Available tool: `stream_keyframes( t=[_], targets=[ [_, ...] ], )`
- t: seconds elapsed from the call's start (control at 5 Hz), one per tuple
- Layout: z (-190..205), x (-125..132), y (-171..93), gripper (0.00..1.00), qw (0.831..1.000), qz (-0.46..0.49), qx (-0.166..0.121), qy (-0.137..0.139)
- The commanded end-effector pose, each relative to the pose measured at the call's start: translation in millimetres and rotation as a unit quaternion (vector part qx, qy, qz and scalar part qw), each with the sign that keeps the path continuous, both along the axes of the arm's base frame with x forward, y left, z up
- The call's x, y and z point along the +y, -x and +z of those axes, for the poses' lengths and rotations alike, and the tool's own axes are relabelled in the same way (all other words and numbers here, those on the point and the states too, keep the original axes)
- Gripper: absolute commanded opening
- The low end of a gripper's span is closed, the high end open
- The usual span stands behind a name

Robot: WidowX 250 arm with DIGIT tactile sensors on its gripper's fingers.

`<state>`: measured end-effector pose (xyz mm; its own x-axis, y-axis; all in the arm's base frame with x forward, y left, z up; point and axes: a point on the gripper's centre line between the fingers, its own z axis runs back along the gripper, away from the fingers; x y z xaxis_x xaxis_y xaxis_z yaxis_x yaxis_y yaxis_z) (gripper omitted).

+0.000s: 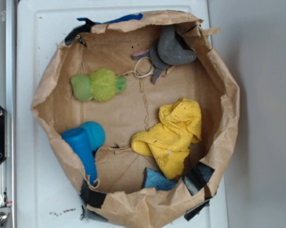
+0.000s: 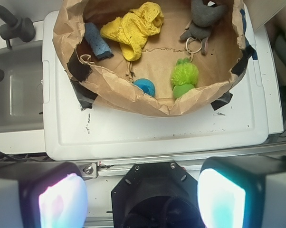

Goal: Grab the gray animal.

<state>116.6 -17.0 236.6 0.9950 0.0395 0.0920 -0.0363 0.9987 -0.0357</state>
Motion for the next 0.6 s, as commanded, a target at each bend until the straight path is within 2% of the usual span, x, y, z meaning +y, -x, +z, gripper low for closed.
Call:
stream_keyframes(
  t=[0.0,0.2,0.4],
  targets=[
    [0,0,0,1.00,1.000,0.000,0.000,0.000],
    [-2,0,-50,1.00,0.999,0.028,-0.020,0.001],
    [-13,10,-100,1.00,0.998,0.057,-0.023,-0.002]
  ],
)
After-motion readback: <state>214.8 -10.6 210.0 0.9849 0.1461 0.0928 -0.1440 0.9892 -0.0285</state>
